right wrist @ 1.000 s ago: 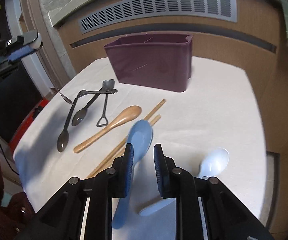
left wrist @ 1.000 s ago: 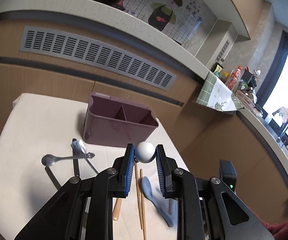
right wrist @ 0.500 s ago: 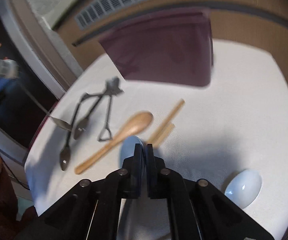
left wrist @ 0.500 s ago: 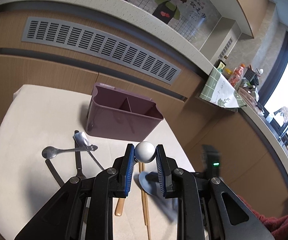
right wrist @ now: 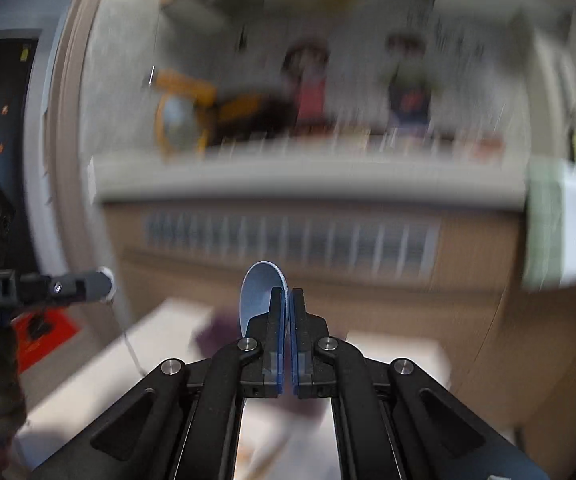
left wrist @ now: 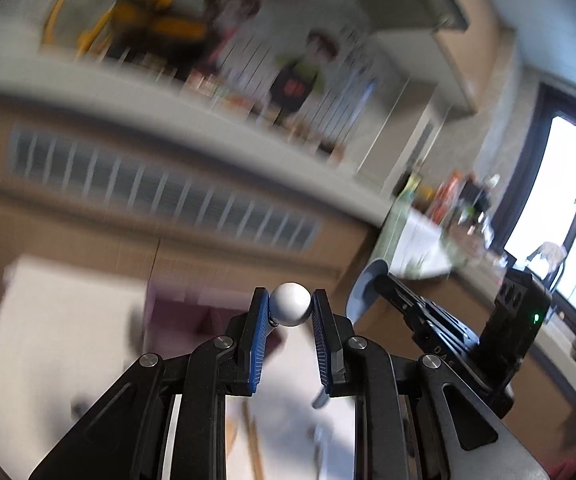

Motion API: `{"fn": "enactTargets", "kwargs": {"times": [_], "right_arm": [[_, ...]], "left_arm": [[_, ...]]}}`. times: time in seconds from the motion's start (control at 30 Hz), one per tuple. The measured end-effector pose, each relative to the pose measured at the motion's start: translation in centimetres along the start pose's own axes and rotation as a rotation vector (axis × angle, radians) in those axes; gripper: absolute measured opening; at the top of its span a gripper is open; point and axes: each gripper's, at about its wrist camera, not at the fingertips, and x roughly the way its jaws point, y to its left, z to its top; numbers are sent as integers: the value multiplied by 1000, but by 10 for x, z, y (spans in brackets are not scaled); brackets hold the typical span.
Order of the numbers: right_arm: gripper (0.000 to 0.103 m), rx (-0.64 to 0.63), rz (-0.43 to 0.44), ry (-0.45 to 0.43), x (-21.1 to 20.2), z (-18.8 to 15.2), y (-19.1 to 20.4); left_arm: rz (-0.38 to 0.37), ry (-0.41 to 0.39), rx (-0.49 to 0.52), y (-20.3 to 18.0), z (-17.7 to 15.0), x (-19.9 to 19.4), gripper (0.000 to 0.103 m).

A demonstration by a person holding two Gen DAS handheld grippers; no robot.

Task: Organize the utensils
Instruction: 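Lift and carry the ball and blue spoon toward the maroon holder with both grippers, then release the ball from the left gripper into the holder while the right drops the blue spoon in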

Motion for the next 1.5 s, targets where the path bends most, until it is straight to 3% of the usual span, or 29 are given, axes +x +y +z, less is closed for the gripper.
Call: {"fn": "enactTargets", "kwargs": {"times": [0.13, 0.3, 0.57, 0.73, 1.0, 1.13, 1.33, 1.5], "right_arm": [[2, -69, -124, -141, 17, 41, 3], [2, -74, -171, -143, 59, 42, -1], [2, -79, -214, -6, 116, -16, -5], [2, -51, -195, 111, 137, -53, -12], [5, -19, -130, 211, 134, -84, -10], [7, 22, -110, 206, 118, -83, -16], [15, 26, -64, 210, 61, -86, -16], [16, 55, -15, 347, 27, -120, -21]], "left_arm": [[-27, -65, 17, -2, 41, 17, 23], [-9, -57, 15, 20, 46, 48, 23], [18, 44, -99, 79, 15, 101, 23], [45, 123, -148, 100, -13, 116, 22], [76, 231, -173, 110, -45, 119, 26], [134, 214, -121, 103, -52, 102, 35], [297, 184, 78, 73, -78, 65, 43], [325, 301, 95, 70, -125, 53, 43]]}}
